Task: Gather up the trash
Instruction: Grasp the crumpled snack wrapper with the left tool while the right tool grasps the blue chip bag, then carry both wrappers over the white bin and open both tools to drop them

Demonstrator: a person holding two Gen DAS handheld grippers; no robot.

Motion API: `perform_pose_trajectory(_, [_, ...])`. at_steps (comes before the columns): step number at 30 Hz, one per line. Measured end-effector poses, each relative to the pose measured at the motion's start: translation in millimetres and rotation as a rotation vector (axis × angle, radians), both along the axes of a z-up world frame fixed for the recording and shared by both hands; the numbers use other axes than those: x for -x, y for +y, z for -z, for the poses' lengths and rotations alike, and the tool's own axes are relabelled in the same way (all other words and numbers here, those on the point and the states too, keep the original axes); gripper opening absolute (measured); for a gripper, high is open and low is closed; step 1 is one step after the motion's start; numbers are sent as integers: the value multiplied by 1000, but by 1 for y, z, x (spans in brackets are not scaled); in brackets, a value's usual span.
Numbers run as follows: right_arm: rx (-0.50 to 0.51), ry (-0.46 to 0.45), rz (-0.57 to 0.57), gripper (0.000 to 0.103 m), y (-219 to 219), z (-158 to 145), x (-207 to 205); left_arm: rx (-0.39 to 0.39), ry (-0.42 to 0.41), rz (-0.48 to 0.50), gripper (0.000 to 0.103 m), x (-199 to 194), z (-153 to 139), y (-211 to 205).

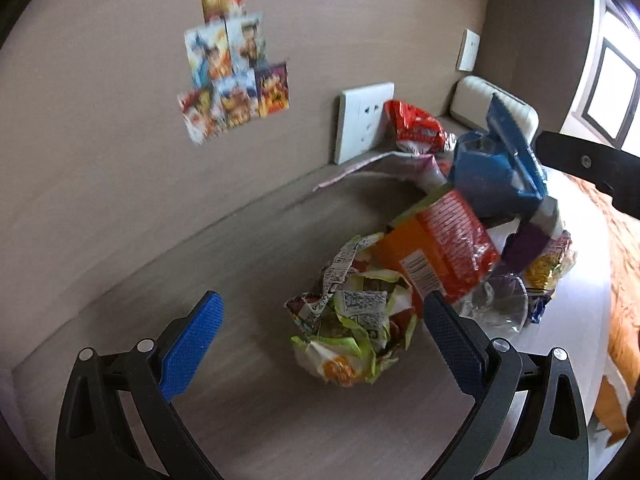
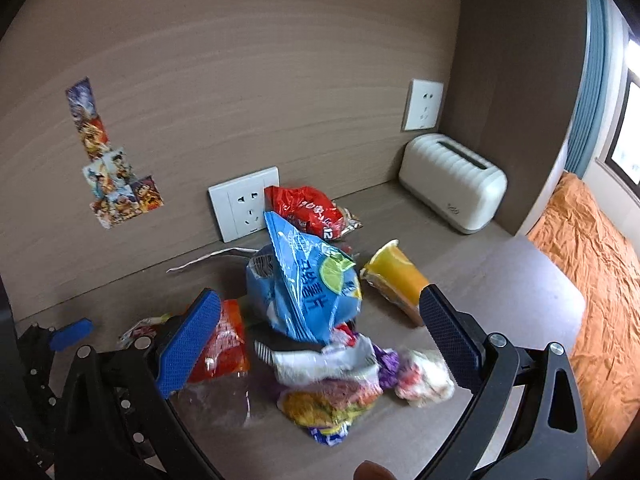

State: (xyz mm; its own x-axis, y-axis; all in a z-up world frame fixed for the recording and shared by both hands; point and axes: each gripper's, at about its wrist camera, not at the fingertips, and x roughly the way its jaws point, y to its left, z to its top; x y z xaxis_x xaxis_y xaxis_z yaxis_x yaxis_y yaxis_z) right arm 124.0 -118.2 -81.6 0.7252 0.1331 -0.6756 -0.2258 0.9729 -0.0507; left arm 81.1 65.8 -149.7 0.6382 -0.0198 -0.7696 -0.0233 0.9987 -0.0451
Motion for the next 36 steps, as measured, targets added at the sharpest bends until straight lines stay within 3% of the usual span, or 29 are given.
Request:
perform_pose_trajectory(4, [10, 26, 2, 99, 4, 12, -16, -8, 17, 38, 95, -11, 13, -4])
perform_pose_trajectory(7, [12, 54, 8, 99, 5, 20, -28, -4, 35, 69, 79, -20, 23, -10])
perform_pose_trajectory(9, [1, 77, 9, 90, 5, 25, -35, 1, 51, 69, 65, -24, 29, -12])
perform_pose_trajectory(12, [-18, 131, -2, 72, 5, 33, -43, -9, 57, 55, 56, -27, 36, -16])
perform_pose_trajectory(14, [-31, 171, -15, 65, 6, 41, -48, -18, 51, 54, 54, -25, 37, -18])
perform_pose_trajectory(18, [-75, 156, -17, 56, 3, 37, -44, -39, 20, 32, 52, -22, 28, -15])
perform_pose_trajectory(27, [-188, 46, 0, 55, -17, -17, -14, -27, -70, 1, 52, -7, -27, -6])
perform_pose_trajectory(32, [-226, -14, 39, 55, -44, -44, 12, -31, -111, 49, 52, 9, -56, -31])
perform_pose_trajectory(36, [-232, -48, 96, 55, -77, -55, 38, -16, -125, 145, 52, 22, -72, -69])
